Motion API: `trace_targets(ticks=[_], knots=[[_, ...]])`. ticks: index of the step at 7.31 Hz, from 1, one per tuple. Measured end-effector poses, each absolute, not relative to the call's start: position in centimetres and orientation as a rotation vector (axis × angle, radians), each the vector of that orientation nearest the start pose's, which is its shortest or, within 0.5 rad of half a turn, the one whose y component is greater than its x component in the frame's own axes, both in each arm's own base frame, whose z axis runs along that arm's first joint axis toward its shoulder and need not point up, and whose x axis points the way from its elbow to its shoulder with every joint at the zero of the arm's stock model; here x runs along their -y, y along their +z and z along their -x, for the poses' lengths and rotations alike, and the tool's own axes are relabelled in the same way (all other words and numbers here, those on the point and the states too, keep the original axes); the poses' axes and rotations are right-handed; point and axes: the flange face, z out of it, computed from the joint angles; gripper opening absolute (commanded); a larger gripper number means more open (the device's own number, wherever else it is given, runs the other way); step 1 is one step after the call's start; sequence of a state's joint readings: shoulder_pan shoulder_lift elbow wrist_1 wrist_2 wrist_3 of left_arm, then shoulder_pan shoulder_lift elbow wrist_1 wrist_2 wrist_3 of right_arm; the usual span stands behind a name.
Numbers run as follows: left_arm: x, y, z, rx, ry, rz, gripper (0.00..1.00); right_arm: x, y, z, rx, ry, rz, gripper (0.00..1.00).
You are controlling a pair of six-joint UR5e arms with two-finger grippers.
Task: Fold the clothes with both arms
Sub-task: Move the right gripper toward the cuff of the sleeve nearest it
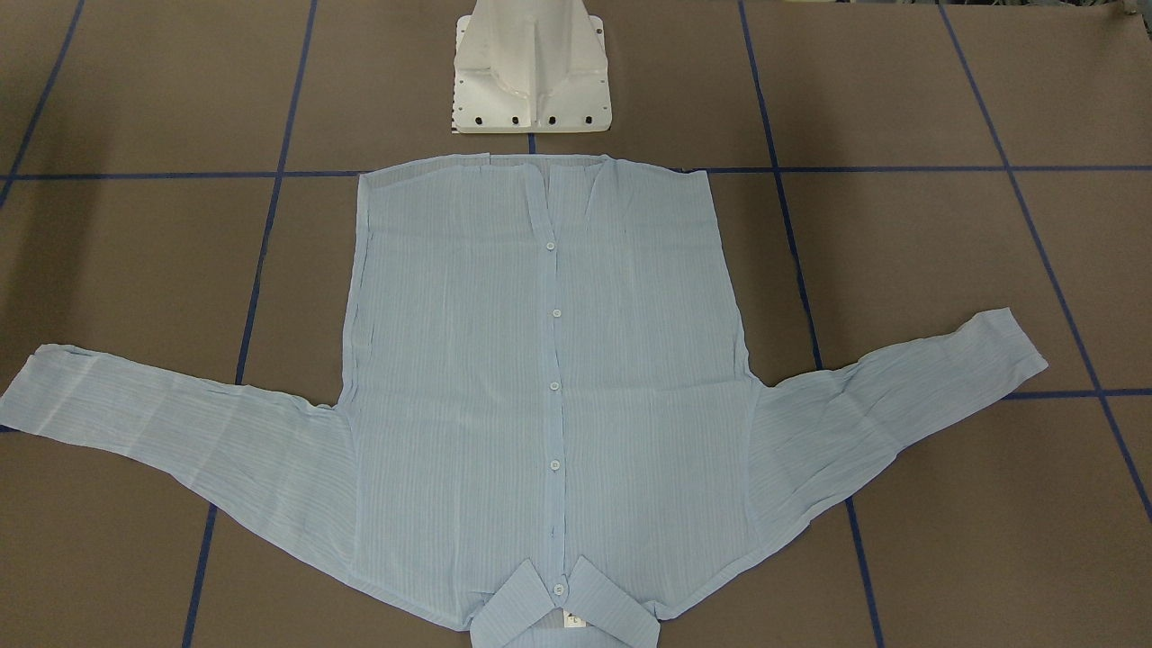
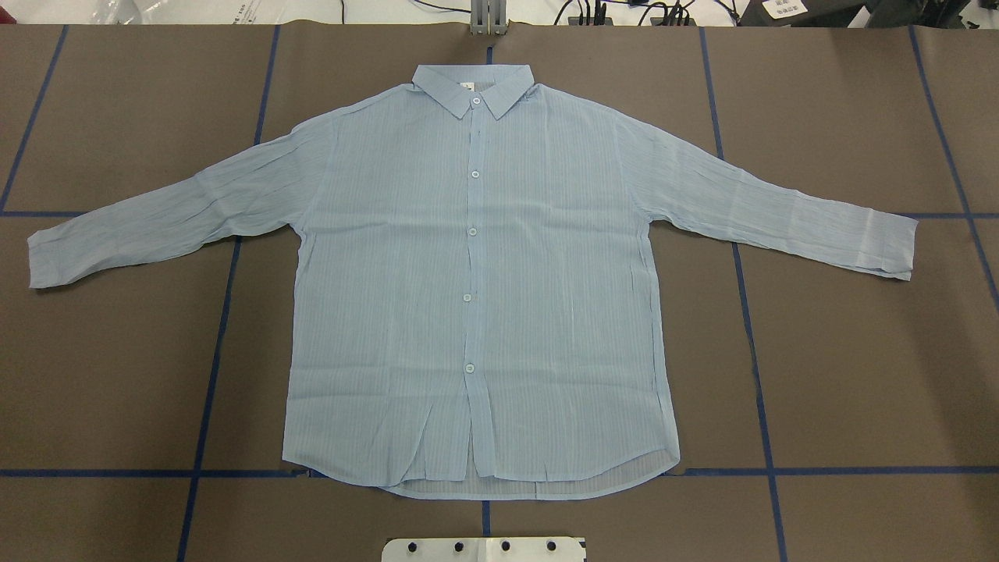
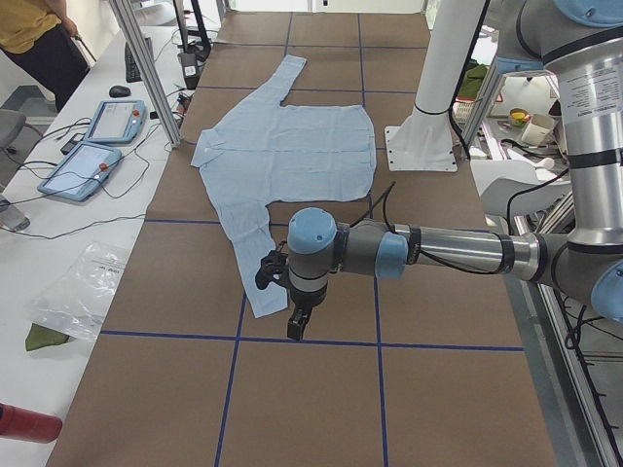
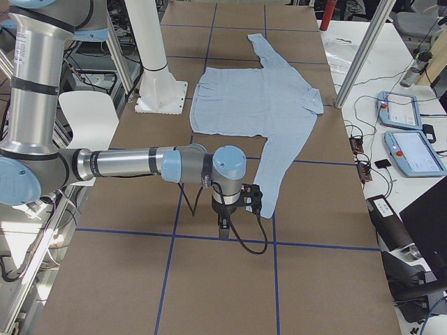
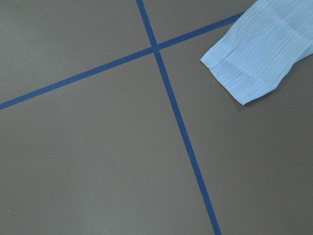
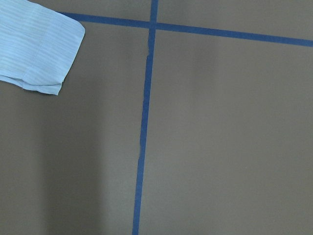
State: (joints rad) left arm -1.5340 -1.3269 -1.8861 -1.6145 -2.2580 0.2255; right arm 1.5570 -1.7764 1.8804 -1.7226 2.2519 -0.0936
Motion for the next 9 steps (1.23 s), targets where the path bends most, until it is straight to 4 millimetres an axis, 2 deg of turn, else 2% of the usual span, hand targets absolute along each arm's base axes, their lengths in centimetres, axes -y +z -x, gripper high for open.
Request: trace_targets(ticks=[2, 5, 6, 7, 9], knots=[[40.0, 60.8, 5.6, -0.673, 0.295, -0.189, 1.00, 40.0, 62.0, -6.5, 0.682, -0.087, 0.018, 1.00], [40.4, 57.3, 5.7, -0.664, 0.323, -0.280, 1.00, 41.8, 60.1, -6.5, 0.684, -0.100, -0.025, 1.00], [40.5, 56.2, 5.7, -0.658, 0.337, -0.327, 1.00, 42.9, 58.4, -6.4, 0.683, -0.117, -0.063, 1.00], [41.3, 54.9, 5.8, -0.646, 0.350, -0.390, 1.00, 44.3, 55.8, -6.4, 0.681, -0.135, -0.116, 1.00], [44.2, 51.4, 6.5, -0.581, 0.325, -0.528, 1.00, 46.4, 50.5, -6.4, 0.675, -0.160, -0.226, 1.00]])
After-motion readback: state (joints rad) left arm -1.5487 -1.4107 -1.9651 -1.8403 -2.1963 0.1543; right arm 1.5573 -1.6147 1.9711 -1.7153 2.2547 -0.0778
